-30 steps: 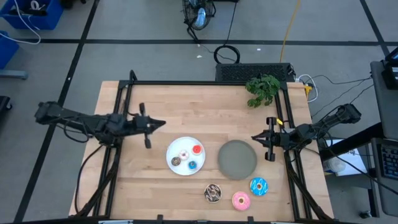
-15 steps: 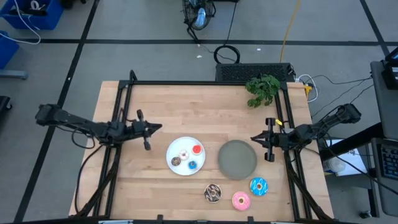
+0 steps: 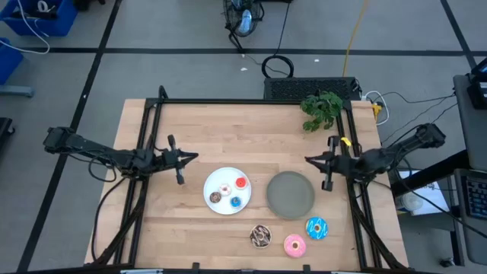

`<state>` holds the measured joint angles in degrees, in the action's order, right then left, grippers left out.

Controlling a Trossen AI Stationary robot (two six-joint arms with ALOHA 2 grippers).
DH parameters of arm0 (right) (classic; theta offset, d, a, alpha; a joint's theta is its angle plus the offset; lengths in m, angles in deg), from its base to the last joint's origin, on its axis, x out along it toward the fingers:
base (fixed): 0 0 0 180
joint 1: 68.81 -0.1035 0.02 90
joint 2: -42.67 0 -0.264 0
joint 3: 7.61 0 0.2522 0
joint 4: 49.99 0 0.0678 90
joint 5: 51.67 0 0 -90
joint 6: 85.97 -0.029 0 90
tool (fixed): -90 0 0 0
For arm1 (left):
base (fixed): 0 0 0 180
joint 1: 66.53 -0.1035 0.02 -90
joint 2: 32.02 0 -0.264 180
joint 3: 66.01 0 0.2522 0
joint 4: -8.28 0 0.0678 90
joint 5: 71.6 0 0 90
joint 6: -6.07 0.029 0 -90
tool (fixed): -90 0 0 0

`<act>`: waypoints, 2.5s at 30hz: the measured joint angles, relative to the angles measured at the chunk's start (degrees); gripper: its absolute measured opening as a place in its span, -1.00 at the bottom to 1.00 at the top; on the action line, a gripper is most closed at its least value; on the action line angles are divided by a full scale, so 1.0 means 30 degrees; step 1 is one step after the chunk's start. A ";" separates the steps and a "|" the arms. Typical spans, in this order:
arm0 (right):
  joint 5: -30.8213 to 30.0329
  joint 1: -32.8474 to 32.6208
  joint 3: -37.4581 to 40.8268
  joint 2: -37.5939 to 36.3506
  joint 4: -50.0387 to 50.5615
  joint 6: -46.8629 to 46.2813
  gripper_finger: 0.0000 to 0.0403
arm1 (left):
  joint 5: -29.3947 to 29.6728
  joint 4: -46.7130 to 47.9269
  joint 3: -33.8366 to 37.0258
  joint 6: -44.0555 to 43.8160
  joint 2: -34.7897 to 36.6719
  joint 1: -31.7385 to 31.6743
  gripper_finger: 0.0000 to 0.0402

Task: Pick & Place donuts
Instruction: Put the large blue donut on the gray plate

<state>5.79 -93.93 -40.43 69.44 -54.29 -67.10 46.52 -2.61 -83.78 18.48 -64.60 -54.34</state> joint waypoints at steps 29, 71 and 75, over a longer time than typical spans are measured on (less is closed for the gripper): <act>0.1143 -0.7338 -2.2658 1.8856 3.0912 -2.0974 -1.00 | 0.1189 -0.2287 -0.0001 0.1507 -0.0012 -0.0911 -0.76; 0.9887 -0.6077 -1.2053 2.0408 2.1950 -2.7635 0.20 | 0.1122 -0.2288 -0.0007 0.2366 -0.0015 -0.1341 -0.76; 0.9954 -0.6150 -1.1626 2.0394 2.1840 -2.7772 0.26 | 0.1124 -0.2295 -0.0002 0.2501 -0.0007 -0.1341 -0.76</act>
<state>35.66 -112.38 -75.31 130.62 11.23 -150.42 49.90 -9.49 -83.79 25.98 -64.62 -58.36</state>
